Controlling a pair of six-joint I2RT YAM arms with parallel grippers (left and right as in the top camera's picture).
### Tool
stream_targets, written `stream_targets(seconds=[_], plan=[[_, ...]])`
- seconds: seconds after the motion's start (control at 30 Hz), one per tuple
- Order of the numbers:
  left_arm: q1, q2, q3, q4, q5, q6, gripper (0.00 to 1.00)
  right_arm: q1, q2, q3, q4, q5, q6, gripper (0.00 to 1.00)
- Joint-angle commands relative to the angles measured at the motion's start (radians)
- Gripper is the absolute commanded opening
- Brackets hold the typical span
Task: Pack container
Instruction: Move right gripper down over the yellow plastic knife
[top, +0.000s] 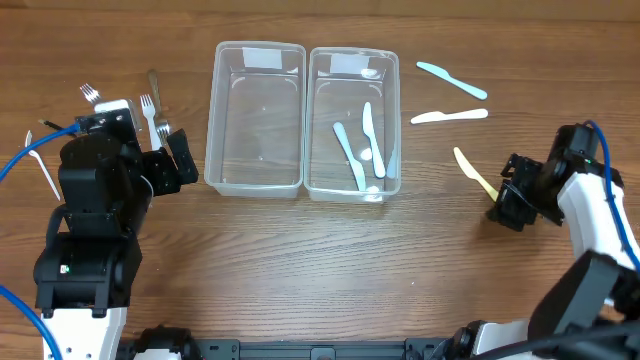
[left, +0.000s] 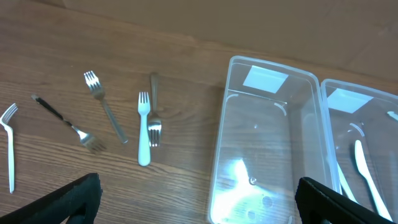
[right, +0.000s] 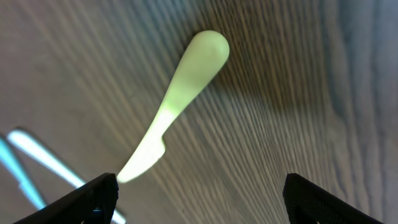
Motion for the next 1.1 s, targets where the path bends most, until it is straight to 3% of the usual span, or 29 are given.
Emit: stream_targets(seconds=[0.0, 0.2, 0.73, 0.93, 1.07], plan=[[0.006, 0.001, 0.023, 0.003, 0.009, 0.024, 1.0, -0.013, 0.076, -0.005, 0.015, -0.059, 0.023, 0.88], [0.006, 0.001, 0.023, 0.003, 0.009, 0.024, 1.0, -0.047, 0.156, 0.002, 0.032, -0.068, 0.026, 0.89], [0.006, 0.002, 0.023, 0.003, 0.01, 0.023, 1.0, -0.08, 0.164, 0.002, 0.03, -0.017, 0.043, 0.88], [0.006, 0.002, 0.023, 0.003, 0.01, 0.023, 1.0, -0.08, 0.178, 0.001, -0.016, -0.016, 0.042, 0.77], [0.006, 0.002, 0.023, 0.003, 0.01, 0.023, 1.0, -0.08, 0.179, 0.001, -0.045, -0.012, 0.042, 0.76]])
